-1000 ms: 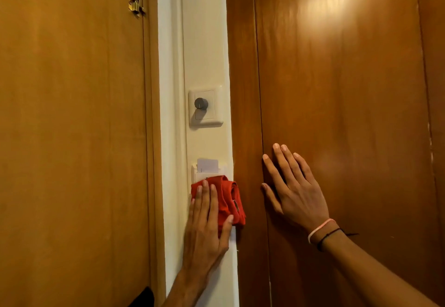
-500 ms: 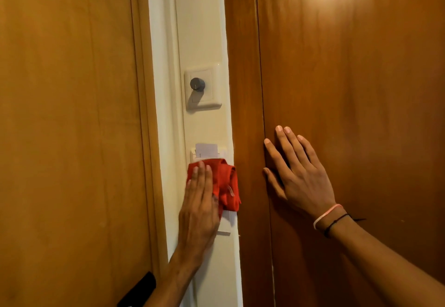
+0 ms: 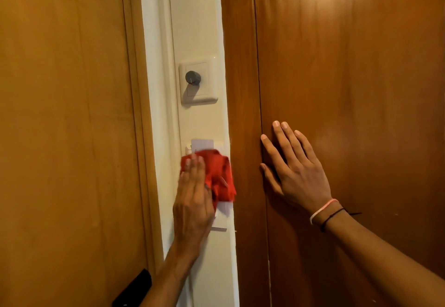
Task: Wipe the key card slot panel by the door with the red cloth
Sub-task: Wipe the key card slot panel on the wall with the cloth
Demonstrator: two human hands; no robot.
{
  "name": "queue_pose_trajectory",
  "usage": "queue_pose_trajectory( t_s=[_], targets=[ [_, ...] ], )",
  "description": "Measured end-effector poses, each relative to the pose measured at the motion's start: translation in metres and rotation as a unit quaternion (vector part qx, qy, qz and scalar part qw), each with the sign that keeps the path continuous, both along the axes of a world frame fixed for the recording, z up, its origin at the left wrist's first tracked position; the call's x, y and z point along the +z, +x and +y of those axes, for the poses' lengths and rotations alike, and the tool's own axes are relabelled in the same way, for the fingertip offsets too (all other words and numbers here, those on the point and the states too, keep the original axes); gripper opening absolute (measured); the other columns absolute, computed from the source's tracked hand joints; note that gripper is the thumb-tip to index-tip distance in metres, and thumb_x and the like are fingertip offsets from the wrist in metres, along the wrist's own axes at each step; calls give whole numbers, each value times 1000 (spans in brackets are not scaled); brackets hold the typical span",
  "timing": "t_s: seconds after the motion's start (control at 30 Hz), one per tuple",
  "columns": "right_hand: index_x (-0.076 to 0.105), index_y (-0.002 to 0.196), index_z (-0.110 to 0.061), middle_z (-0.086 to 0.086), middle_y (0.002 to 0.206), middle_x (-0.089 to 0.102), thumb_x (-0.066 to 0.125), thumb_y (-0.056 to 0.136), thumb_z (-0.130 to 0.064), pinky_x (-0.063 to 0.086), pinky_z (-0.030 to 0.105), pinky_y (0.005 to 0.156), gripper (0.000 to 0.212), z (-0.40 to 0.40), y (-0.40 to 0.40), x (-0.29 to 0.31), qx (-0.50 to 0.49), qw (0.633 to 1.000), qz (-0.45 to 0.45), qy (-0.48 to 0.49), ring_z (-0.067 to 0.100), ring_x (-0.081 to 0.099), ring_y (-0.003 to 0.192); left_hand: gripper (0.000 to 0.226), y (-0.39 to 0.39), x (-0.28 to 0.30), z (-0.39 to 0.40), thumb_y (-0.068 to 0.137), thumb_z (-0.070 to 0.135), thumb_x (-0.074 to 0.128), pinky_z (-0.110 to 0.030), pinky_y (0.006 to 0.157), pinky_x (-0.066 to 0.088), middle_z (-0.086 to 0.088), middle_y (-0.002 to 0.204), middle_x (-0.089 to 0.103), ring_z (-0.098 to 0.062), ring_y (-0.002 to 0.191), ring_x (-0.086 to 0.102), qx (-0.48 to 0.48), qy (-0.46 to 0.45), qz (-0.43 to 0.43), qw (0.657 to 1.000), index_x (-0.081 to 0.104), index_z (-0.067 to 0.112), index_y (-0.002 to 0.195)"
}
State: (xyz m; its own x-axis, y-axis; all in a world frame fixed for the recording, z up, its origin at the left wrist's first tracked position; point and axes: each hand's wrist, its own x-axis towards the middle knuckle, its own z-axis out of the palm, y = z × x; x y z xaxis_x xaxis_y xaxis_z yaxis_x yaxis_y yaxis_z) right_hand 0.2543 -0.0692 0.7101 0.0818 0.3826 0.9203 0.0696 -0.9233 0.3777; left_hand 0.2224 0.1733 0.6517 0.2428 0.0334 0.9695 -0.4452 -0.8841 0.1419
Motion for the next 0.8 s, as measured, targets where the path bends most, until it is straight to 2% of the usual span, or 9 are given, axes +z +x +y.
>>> queue_pose_trajectory(
  t_s=[0.07, 0.17, 0.2, 0.3, 0.33, 0.5, 0.53, 0.67, 0.8],
  targets=[
    [26, 163, -15, 19, 172, 20, 35, 107, -52, 15, 47, 132, 67, 1, 0, 0, 3, 1000, -2, 0, 33, 16, 161, 57, -2, 5, -8, 101, 34, 34, -54, 115, 30, -14, 155, 28, -31, 145, 23, 7, -86, 15, 996, 22, 5, 149],
    [26, 163, -15, 19, 172, 19, 35, 107, -51, 15, 47, 132, 67, 0, 0, -1, 6, 1000, 5, 4, 33, 14, 162, 55, -6, -3, -13, 102, 35, 30, -54, 114, 32, -16, 154, 32, -33, 145, 26, 2, 27, 0, 1000, 26, 6, 148],
    [25, 163, -15, 19, 172, 18, 34, 107, -51, 15, 47, 132, 67, 0, 0, -1, 5, 1000, 7, 2, 33, 14, 162, 56, -4, -1, -7, 102, 38, 29, -54, 113, 33, -17, 153, 34, -34, 144, 29, -8, 10, 1, 1000, 25, 8, 148],
    [26, 163, -16, 18, 172, 19, 34, 107, -52, 15, 47, 132, 67, 1, 0, -1, 7, 1000, 8, 3, 33, 14, 162, 57, 2, 11, 5, 101, 41, 27, -57, 105, 45, -16, 154, 36, -34, 139, 39, -17, -158, 28, 987, 20, 14, 151],
    [27, 163, -16, 18, 172, 20, 35, 107, -52, 15, 47, 132, 67, 1, 0, -1, 8, 1000, 9, 4, 33, 14, 162, 57, 2, 9, 6, 101, 39, 28, -57, 103, 46, -16, 154, 36, -34, 140, 39, -16, -158, 31, 987, 21, 13, 151],
    [29, 162, -15, 20, 171, 22, 35, 107, -51, 19, 49, 131, 66, 2, 0, -1, 6, 1000, 2, 2, 35, 18, 160, 56, -2, -9, 14, 99, 27, 40, -57, 114, 30, -14, 157, 28, -29, 148, 19, -14, 33, 19, 999, 27, 9, 150],
    [29, 162, -15, 20, 171, 22, 35, 107, -51, 20, 49, 131, 66, 1, -1, -1, 6, 1000, 3, 3, 35, 19, 160, 56, -1, -8, 15, 98, 26, 42, -58, 113, 32, -13, 157, 28, -29, 148, 20, -8, 36, 18, 999, 28, 9, 149],
    [30, 162, -15, 20, 170, 23, 36, 107, -51, 22, 49, 130, 65, 2, -1, -1, 7, 1000, 3, 3, 35, 19, 160, 56, 1, 18, 11, 102, 37, 29, -58, 108, 41, -7, 159, 24, -29, 146, 26, -26, -120, 24, 992, 19, 16, 153],
    [32, 161, -15, 20, 170, 24, 36, 107, -50, 21, 49, 131, 64, 2, -2, 0, 9, 1000, -1, 5, 35, 20, 160, 55, -4, -13, -5, 102, 38, 23, -57, 112, 32, -14, 157, 25, -33, 147, 19, 18, 54, 10, 998, 23, 11, 150]
  ],
)
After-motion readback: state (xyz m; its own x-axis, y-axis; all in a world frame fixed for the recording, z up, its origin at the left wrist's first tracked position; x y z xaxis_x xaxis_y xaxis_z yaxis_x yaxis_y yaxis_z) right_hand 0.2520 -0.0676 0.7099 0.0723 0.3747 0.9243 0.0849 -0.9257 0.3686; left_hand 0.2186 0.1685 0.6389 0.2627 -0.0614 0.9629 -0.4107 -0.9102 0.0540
